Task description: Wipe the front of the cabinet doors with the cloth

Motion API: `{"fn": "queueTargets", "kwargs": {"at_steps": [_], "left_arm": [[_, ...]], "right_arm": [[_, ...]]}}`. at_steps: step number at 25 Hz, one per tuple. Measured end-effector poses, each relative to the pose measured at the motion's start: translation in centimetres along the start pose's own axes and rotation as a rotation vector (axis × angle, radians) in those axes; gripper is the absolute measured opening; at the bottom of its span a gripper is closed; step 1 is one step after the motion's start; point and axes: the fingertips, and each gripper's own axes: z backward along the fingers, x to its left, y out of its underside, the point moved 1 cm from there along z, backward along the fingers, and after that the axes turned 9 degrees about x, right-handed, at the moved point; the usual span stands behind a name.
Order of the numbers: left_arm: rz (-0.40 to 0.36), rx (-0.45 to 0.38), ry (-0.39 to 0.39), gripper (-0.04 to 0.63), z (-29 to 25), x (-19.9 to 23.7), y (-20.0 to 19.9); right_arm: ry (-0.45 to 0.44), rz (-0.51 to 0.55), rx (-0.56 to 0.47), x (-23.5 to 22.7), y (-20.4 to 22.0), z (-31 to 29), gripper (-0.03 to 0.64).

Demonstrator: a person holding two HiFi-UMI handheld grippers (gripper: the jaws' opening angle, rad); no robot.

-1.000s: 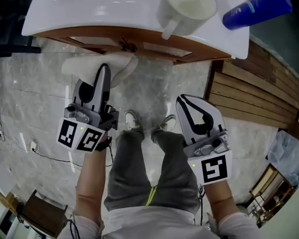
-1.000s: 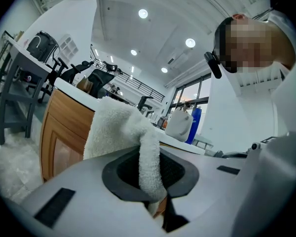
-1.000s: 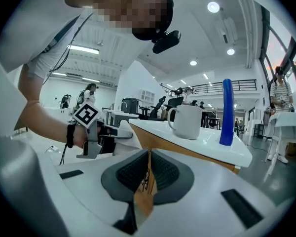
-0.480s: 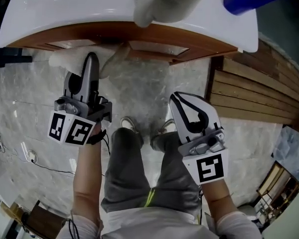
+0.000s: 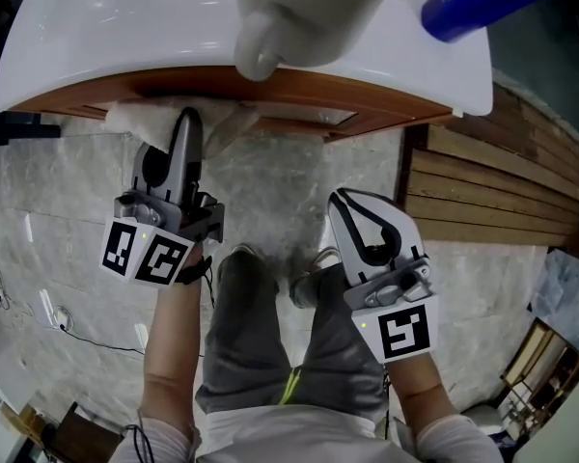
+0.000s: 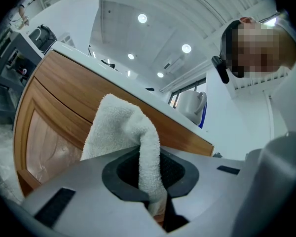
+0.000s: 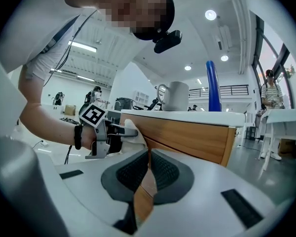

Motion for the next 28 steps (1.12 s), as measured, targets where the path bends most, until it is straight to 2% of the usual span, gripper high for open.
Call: {"fn": "queueTargets", "kwargs": {"at_steps": [13,20,28], "left_arm": [[0.001,0.015,0.044,0.052,-1.9,-2.2,0.9],[0.022,0.016,0.066,0.052,-2.9,-3.8,1.7],[0.072,0.035,0.125,0.052,-4.8,-7.3,3.2]], "right_arm": [[0.006,0.001,0.02,-1.1,0.3,-0.1,0.044],[0.003,-0.004,0.028,-1.4,0.4,0.1,0.044],[0.01,0.004,0.044,-2.3,0.3,1.2,0.044]]}}
